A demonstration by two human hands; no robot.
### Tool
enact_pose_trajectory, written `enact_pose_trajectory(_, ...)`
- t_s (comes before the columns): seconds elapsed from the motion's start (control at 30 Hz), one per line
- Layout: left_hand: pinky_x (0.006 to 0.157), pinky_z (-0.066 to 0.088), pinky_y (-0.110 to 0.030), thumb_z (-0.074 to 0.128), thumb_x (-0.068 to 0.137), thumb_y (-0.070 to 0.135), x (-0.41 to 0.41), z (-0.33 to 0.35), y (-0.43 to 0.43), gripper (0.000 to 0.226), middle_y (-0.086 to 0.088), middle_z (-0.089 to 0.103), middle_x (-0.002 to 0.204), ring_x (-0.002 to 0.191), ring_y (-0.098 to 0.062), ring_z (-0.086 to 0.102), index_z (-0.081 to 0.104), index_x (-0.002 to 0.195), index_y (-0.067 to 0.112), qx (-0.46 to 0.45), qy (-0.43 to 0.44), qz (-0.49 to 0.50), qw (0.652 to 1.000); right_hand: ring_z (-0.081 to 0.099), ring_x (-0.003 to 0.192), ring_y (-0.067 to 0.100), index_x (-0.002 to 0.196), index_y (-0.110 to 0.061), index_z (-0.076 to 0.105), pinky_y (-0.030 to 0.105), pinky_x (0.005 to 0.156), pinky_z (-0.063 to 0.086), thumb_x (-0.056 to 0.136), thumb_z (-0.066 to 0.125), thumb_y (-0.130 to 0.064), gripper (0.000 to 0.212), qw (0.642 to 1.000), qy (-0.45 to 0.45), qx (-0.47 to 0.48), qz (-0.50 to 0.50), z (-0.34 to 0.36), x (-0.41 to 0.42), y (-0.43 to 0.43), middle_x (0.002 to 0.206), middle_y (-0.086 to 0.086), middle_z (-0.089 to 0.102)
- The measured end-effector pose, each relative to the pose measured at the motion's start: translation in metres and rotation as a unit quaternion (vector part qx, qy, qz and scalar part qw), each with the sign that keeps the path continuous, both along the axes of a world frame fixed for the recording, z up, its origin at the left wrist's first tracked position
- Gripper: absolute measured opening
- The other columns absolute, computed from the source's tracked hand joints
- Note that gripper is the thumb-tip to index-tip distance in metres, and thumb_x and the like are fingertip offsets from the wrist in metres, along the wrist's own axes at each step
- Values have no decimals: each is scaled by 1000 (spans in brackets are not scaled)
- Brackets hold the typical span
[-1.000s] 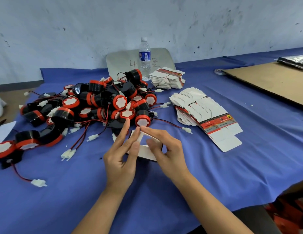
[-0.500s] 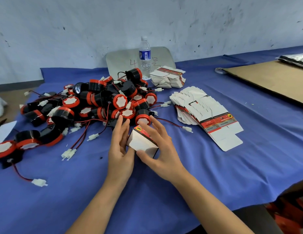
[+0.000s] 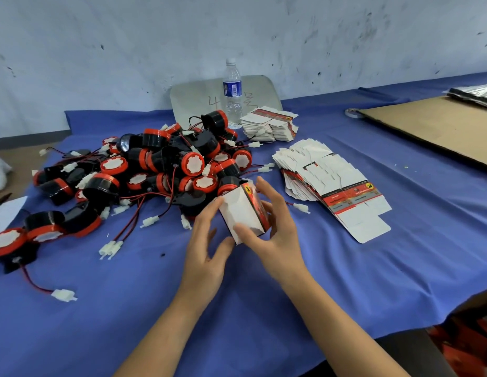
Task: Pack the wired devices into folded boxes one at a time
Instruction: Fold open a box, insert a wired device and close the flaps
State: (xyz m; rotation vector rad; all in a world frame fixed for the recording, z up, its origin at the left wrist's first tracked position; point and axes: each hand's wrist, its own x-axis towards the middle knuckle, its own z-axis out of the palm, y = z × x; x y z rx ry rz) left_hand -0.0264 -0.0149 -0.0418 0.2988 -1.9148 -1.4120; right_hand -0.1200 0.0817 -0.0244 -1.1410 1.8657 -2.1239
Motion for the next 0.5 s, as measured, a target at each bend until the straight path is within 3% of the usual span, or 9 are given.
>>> enact_pose_trajectory(0.1, 109, 40, -44, 61, 82, 34, 0, 2, 3, 64, 13, 20, 157, 145, -10, 25, 35, 139, 46, -78, 10, -4, 997, 54, 121, 15, 138, -36, 40, 40, 99, 48, 75, 71, -24, 72, 998, -40, 8, 45, 2, 0, 0, 138, -12, 52)
enact_pose_trajectory(0.17, 103, 46, -30, 65, 81, 35, -1, 6, 5, 59, 10, 14, 158, 144, -5, 24, 41, 132, 51, -94, 46, 22, 994, 55, 120, 18, 137, -38, 40, 38, 98, 47, 73, 71, -31, 71, 994, -67, -2, 84, 4, 0, 1, 138, -9, 53)
enact_pose_trajectory(0.27, 94, 45, -14, 67, 82, 37, -1, 9, 6, 50, 5, 17, 157, 139, 0, 31, 45, 123, 53, -98, 68, 40, 992, 57, 117, 26, 135, -34, 45, 47, 95, 48, 74, 63, -35, 64, 987, -83, 2, 135, 6, 1, 3, 134, -1, 57)
enact_pose_trajectory(0.43, 100, 47, -38, 63, 82, 39, 1, 9, 4, 38, -1, 31, 145, 137, -13, 34, 46, 116, 41, -127, 61, 99, 985, 52, 125, 20, 138, -13, 46, 40, 100, 46, 77, 55, -36, 66, 985, -71, 18, 159, 8, 3, 6, 138, 1, 55)
enact_pose_trajectory(0.5, 98, 45, -27, 63, 82, 37, 1, 11, 3, 34, 0, 33, 144, 135, -9, 36, 48, 113, 40, -130, 68, 105, 984, 53, 123, 25, 138, -13, 47, 44, 99, 45, 77, 56, -38, 66, 982, -76, 27, 168, 8, 4, 6, 136, 6, 55)
